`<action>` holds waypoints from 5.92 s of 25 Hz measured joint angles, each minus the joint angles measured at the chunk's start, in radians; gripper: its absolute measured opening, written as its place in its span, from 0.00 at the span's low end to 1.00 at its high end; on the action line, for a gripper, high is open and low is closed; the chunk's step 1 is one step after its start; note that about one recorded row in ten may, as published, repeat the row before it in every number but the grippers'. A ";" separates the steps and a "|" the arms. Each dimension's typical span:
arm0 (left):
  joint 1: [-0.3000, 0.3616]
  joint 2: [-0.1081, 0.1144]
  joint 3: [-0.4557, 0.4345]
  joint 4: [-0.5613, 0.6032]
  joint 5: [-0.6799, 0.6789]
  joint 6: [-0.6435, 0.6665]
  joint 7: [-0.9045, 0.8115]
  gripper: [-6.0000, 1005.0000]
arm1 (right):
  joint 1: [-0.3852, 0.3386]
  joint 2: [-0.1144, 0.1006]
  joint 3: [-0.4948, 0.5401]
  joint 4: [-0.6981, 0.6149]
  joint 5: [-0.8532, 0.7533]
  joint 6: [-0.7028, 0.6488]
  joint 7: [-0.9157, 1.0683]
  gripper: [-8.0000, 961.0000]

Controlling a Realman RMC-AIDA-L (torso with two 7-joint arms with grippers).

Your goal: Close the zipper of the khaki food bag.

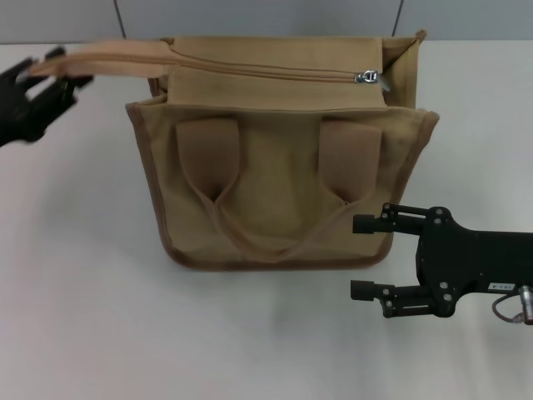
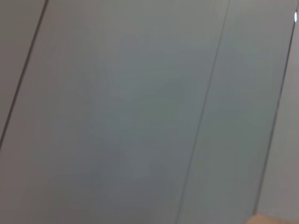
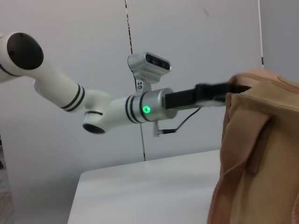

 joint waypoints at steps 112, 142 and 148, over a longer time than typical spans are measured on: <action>0.061 -0.047 0.343 0.088 0.280 0.278 0.126 0.81 | 0.047 0.008 -0.055 0.177 0.003 0.044 -0.034 0.83; 0.049 -0.045 0.343 0.070 0.307 0.278 0.123 0.81 | 0.050 0.009 -0.055 0.178 0.003 0.041 -0.046 0.83; 0.049 -0.045 0.343 0.070 0.307 0.278 0.123 0.81 | 0.050 0.009 -0.055 0.178 0.003 0.042 -0.046 0.83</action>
